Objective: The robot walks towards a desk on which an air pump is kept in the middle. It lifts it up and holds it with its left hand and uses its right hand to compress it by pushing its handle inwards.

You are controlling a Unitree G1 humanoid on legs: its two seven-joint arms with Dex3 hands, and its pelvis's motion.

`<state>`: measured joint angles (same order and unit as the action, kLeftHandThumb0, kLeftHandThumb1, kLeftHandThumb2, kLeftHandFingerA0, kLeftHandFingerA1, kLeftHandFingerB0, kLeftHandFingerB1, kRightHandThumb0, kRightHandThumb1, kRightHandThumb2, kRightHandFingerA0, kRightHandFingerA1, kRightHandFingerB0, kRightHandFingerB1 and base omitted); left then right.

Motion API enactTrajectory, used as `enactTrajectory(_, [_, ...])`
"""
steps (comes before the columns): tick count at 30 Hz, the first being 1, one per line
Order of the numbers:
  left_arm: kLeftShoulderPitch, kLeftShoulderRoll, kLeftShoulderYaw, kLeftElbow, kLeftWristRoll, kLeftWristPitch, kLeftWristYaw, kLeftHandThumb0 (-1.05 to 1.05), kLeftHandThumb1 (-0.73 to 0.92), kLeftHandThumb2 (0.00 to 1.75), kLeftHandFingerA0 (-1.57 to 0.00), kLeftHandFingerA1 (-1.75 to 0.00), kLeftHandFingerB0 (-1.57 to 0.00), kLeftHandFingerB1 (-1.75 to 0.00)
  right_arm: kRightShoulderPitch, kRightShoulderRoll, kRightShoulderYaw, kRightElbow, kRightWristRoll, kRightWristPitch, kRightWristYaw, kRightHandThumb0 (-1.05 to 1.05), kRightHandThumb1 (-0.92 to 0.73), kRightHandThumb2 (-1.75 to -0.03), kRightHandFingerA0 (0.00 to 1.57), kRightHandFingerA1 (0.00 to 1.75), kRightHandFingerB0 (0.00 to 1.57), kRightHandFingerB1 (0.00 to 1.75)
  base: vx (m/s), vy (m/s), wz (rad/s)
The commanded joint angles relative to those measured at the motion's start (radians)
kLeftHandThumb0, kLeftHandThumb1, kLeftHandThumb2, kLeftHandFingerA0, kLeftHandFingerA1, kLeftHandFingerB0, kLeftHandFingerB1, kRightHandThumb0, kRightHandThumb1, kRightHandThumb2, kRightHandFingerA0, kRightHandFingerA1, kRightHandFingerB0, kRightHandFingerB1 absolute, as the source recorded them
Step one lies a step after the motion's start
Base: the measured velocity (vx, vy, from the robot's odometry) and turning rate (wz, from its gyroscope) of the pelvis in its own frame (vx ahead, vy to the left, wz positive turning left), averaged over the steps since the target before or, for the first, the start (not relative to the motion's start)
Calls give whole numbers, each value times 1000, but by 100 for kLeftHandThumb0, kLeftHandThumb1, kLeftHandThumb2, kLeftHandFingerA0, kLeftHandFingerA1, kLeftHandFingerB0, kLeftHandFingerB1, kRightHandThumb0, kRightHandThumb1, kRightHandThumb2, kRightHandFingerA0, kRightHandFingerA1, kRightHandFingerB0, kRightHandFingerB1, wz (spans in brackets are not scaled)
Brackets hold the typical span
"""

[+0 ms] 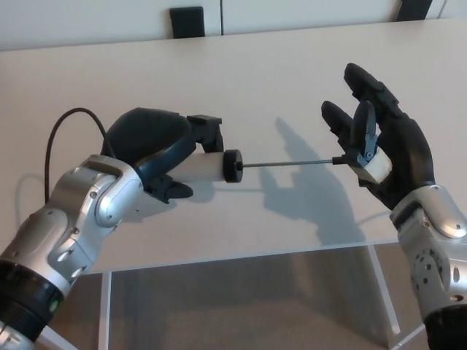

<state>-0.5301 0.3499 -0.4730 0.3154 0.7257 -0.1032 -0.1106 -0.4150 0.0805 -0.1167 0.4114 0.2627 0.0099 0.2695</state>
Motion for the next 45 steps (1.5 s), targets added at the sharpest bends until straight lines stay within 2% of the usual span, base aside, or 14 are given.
enactTrajectory(1, [-22, -19, -13, -7, 24, 26, -16, -34, 65, 65, -79, -153, -76, -53, -27, 14, 7, 12, -7, -14, -26, -86, -80, -112, 8, 29, 7, 18, 0, 0, 0])
enactTrajectory(7, [-30, -51, -22, -17, 27, 45, -19, -27, 75, 62, -71, -163, -80, -61, -35, 30, 12, 41, -17, -36, -41, -88, -79, -112, 8, 29, 8, 19, 0, 0, 0])
enactTrajectory(8, [-34, -69, -27, -27, 28, 57, -26, -28, 77, 64, -71, -161, -73, -81, -36, 41, 6, 51, -11, -45, -49, -89, -76, -111, 7, 29, 7, 17, 0, 0, 0])
enactTrajectory(14, [-41, -102, -43, -55, 58, 108, -36, -25, 74, 65, -78, -150, -73, -57, -43, 55, 0, 68, -29, -64, -87, -88, -76, -110, 9, 37, 9, 24, 0, 0, 0])
enactTrajectory(15, [-42, -107, -44, -54, 60, 114, -34, -25, 77, 63, -80, -145, -56, -47, -44, 58, 1, 68, -35, -68, -97, -83, -92, -70, 13, 28, 10, 22, 0, 0, 0])
enactTrajectory(26, [-56, -149, -42, -49, 65, 168, -53, -23, 75, 62, -78, -143, -57, -47, -47, 70, -10, 64, -34, -89, -135, -79, -92, -70, 13, 28, 9, 22, 0, 0, 0])
enactTrajectory(27, [-68, -164, -42, -45, 65, 188, -62, -24, 74, 65, -75, -149, -39, -40, -48, 72, -16, 60, -29, -95, -140, -78, -92, -71, 13, 29, 10, 22, 0, 0, 0])
enactTrajectory(28, [-76, -173, -44, -44, 71, 202, -68, -22, 73, 64, -76, -145, -50, -45, -50, 75, -23, 56, -26, -96, -152, -75, -74, -110, 7, 43, 2, 31, 0, 0, 0])
enactTrajectory(33, [-91, -213, -52, -39, 84, 232, -42, -26, 73, 62, -80, -118, -62, -48, -61, 92, -51, 53, -25, -120, -207, -85, -77, -103, 11, 41, 8, 33, 0, 0, 0])
enactTrajectory(34, [-92, -230, -56, -41, 91, 255, -42, -25, 70, 60, -81, -109, -64, -48, -60, 99, -60, 48, -21, -127, -220, -37, -47, -107, 0, 47, 0, 47, 0, 0, 0])
enactTrajectory(38, [-96, -253, -66, -50, 114, 298, -51, -26, 71, 61, -81, -98, -60, -46, -59, 112, -75, 35, -10, -130, -239, -37, -46, -107, 0, 47, 0, 47, 0, 0, 0])
enactTrajectory(42, [-116, -278, -93, -54, 177, 351, -38, -25, 70, 61, -80, -113, -62, -49, -77, 119, -86, 35, -21, -143, -272, -36, -48, -108, 0, 47, 0, 47, 0, 0, 0])
enactTrajectory(43, [-119, -278, -96, -52, 179, 347, -35, -23, 69, 60, -81, -105, -62, -50, -81, 126, -94, 34, -13, -146, -280, -81, -92, -68, 25, 32, 18, 27, 0, 0, 0])
enactTrajectory(45, [-122, -278, -99, -51, 182, 344, -32, -23, 69, 60, -81, -105, -62, -50, -84, 134, -103, 32, -3, -150, -289, -81, -92, -68, 25, 32, 18, 27, 0, 0, 0])
